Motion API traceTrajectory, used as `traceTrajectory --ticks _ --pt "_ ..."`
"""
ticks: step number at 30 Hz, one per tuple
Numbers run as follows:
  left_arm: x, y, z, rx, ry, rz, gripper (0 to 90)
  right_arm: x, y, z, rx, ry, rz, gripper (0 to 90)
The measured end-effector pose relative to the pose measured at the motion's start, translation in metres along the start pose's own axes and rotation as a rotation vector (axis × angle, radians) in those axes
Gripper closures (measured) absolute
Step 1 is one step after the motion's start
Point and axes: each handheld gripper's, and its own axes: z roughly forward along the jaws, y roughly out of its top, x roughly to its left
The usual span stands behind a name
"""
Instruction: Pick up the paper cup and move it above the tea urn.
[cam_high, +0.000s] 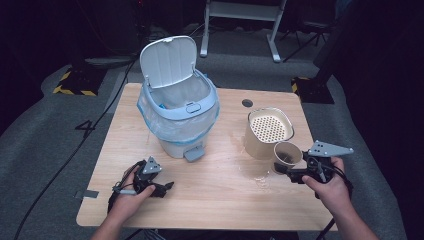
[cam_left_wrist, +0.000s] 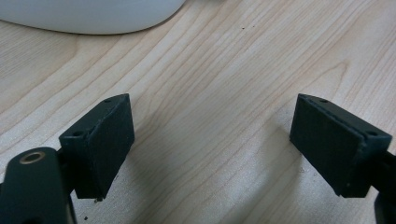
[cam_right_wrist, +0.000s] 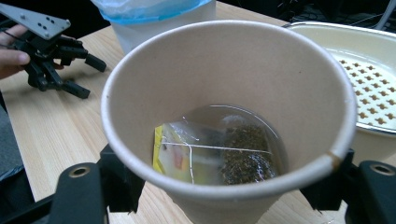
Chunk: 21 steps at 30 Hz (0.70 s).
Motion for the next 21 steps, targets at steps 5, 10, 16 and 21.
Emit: traceTrajectory --ticks 5,10,16,21 --pt "0.0 0.0 0.0 0.0 0.0 0.0 14.0 -0.006 0.009 -0.004 -0.007 -0.022 -0.001 29.1" --pt "0.001 0.0 0.0 0.001 -0.002 0.002 13.9 -0.013 0.021 -0.005 -0.027 -0.048 0.001 29.1" --pt "0.0 0.0 0.0 0.001 0.003 0.002 13.9 -0.025 0.038 -0.002 -0.045 -0.069 0.01 29.1" --pt "0.0 0.0 0.0 0.001 0.004 -0.001 13.9 -0.032 0.049 0.003 -0.052 -0.081 0.009 29.1"
